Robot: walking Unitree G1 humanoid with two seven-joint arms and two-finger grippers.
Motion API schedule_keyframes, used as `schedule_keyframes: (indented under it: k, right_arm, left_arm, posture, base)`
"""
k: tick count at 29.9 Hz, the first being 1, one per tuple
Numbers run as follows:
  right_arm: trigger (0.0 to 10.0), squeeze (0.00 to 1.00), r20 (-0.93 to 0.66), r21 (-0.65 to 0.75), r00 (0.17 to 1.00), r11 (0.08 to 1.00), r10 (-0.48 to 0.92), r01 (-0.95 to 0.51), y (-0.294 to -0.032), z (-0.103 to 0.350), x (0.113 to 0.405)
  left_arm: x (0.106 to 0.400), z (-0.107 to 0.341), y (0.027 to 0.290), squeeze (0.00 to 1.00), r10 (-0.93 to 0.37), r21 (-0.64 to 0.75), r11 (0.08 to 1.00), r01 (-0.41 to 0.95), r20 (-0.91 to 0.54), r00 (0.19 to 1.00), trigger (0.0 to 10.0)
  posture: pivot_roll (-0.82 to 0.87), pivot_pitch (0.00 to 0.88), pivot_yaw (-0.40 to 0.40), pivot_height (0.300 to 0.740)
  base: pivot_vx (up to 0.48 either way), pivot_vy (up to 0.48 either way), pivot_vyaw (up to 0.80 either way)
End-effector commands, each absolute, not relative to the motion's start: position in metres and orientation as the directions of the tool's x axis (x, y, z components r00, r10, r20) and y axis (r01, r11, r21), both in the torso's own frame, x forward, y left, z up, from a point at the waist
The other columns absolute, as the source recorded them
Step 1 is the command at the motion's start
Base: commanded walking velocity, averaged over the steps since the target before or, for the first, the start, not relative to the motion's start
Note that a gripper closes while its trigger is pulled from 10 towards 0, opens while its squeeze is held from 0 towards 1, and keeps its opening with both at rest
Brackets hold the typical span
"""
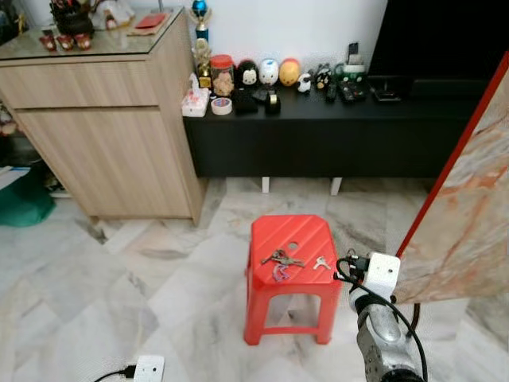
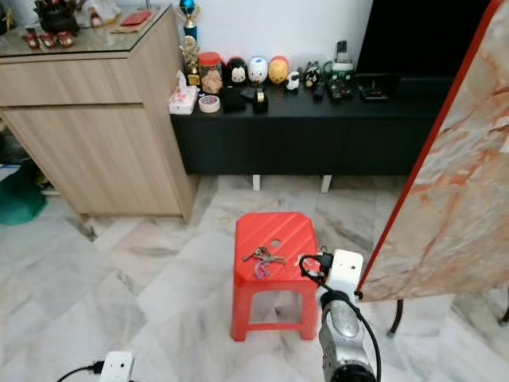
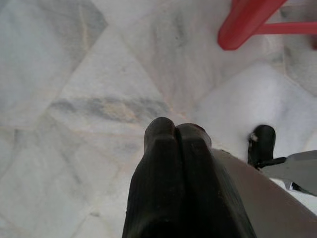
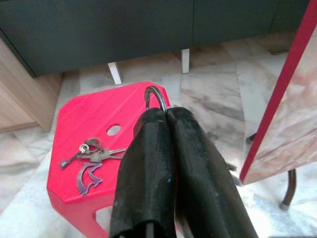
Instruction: Hang keys on a hook
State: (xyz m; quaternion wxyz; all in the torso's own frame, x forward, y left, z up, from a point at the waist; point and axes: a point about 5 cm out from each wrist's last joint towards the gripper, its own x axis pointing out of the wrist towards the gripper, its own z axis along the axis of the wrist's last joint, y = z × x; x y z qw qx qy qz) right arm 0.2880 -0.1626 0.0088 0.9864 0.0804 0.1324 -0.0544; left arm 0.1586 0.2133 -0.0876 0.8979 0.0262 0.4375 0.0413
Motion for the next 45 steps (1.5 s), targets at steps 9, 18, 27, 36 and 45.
schedule_keyframes:
  k: [9, 18, 27, 36, 45]
  right_arm:
    - [10.0, 0.00, -0.270, 0.140, 0.959, 0.982, -0.087, 0.128, -0.163, 0.008, 0.287]
    - [10.0, 0.00, -0.267, 0.143, 0.960, 0.981, -0.086, 0.128, -0.163, 0.008, 0.287]
    - [10.0, 0.00, -0.263, 0.143, 0.961, 0.981, -0.088, 0.129, -0.163, 0.009, 0.287]
    - [10.0, 0.00, -0.217, 0.127, 0.962, 0.972, -0.168, 0.199, -0.179, 0.021, 0.295]
    - [10.0, 0.00, -0.116, 0.140, 0.942, 0.934, -0.315, 0.330, -0.200, 0.048, 0.311]
  left_arm:
    - [0.154, -0.090, 0.212, 0.00, 0.095, 0.086, 0.995, -0.045, -0.796, 0.598, 10.0]
    - [0.153, -0.090, 0.213, 0.00, 0.099, 0.086, 0.995, -0.050, -0.796, 0.598, 10.0]
    - [0.154, -0.090, 0.214, 0.00, 0.103, 0.088, 0.995, -0.056, -0.795, 0.598, 10.0]
    - [0.154, -0.089, 0.217, 0.00, 0.120, 0.091, 0.993, -0.079, -0.797, 0.592, 10.0]
    - [0.157, -0.088, 0.217, 0.00, 0.125, 0.091, 0.992, -0.086, -0.791, 0.599, 10.0]
  posture:
    - [-0.01, 0.000, 0.013, 0.740]
    - [-0.01, 0.000, 0.014, 0.740]
    - [0.00, 0.000, 0.011, 0.740]
    - [-0.01, 0.000, 0.015, 0.740]
    - [-0.01, 0.007, 0.014, 0.740]
  base:
    - [0.000, -0.471, 0.00]
    - [0.000, -0.480, 0.00]
    - [0.000, -0.446, 0.00]
    - [0.000, -0.088, 0.00]
    - [0.000, 0.000, 0.00]
